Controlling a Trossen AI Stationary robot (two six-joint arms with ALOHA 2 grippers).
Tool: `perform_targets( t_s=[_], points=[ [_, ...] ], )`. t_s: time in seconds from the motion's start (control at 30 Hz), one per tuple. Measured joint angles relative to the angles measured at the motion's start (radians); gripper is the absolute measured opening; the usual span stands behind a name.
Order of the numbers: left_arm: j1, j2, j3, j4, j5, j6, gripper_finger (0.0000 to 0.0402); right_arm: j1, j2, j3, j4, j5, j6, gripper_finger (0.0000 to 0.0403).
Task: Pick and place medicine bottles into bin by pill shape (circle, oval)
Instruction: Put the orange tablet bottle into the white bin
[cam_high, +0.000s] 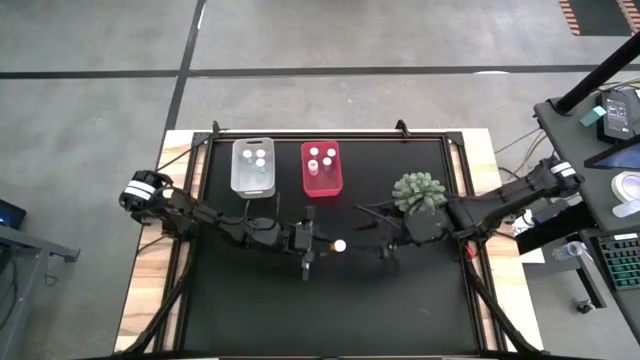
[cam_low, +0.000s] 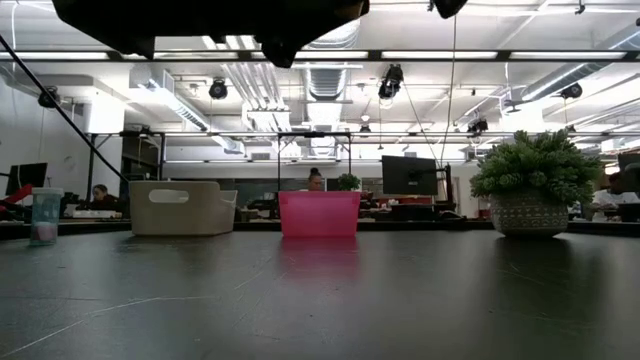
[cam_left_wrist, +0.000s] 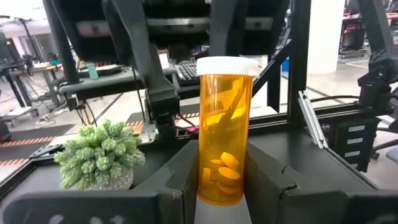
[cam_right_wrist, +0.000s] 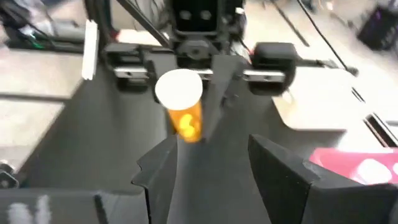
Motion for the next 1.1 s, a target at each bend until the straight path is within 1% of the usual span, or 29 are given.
perform_targets(
  t_s=[0.23,0.4,0.87,1.1],
  points=[
    [0.000,0.000,-0.002,0.022,0.009,0.006,0.0081,0.017,0.008,-0.199,0.433,-0.009,-0.084,0.0174],
    [0.002,0.000,-0.002,0.036,0.009,0.007,0.0081,0.017,0.043,-0.254,0.604,-0.028,-0.122,0.0168],
    [0.006,0.000,0.000,0.051,0.001,0.014,0.0081,0.013,0.203,-0.259,0.910,-0.023,-0.233,0.0160],
    [0.007,0.000,0.000,0.055,-0.003,0.012,0.0081,-0.002,0.222,-0.259,0.936,-0.025,-0.238,0.0137]
  ],
)
